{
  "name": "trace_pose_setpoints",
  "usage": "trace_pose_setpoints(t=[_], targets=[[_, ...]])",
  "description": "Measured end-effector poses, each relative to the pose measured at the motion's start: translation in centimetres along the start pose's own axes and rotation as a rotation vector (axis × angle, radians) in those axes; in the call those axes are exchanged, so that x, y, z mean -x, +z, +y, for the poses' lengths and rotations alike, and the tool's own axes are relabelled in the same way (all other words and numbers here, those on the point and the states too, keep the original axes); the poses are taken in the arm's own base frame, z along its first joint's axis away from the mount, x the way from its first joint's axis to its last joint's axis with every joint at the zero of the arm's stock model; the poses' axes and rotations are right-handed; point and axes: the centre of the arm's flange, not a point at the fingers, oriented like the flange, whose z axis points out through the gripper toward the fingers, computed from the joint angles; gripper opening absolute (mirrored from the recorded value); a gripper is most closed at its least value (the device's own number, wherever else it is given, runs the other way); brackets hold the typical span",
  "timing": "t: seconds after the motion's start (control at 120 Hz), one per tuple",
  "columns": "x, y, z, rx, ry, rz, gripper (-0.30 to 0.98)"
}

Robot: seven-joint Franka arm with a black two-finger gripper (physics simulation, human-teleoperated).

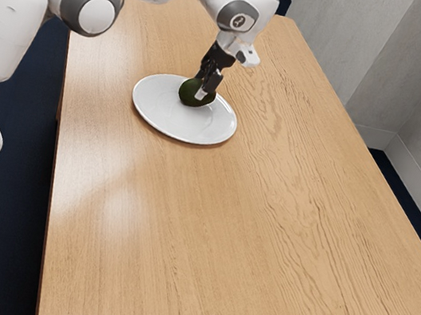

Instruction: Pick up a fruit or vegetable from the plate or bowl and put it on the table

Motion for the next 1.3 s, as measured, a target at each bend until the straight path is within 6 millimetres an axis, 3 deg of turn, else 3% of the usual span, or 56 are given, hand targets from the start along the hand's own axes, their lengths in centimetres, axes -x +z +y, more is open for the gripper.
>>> trace_pose_setpoints(t=[0.258,0.417,0.533,0.717,0.8,0.942,1.092,1.3], targets=[[-0.4,0.7,-0.1,0.007,0.006,-0.003,0.67],[-0.3,0.9,-0.4,0.024,-0.003,0.008,0.48],[-0.3,0.8,-0.5,0.032,-0.011,0.016,0.45],[-0.1,-0.1,-0.1,0.027,-0.017,0.031,0.43],[0.1,-1.4,0.5,0.015,-0.015,0.046,0.41],[-0.6,-5.3,4.6,-0.017,0.041,0.099,0.36],[-3.4,-10.2,12.5,-0.089,0.163,0.169,0.38],[-5.9,-12.9,20.8,-0.162,0.279,0.208,0.38]])
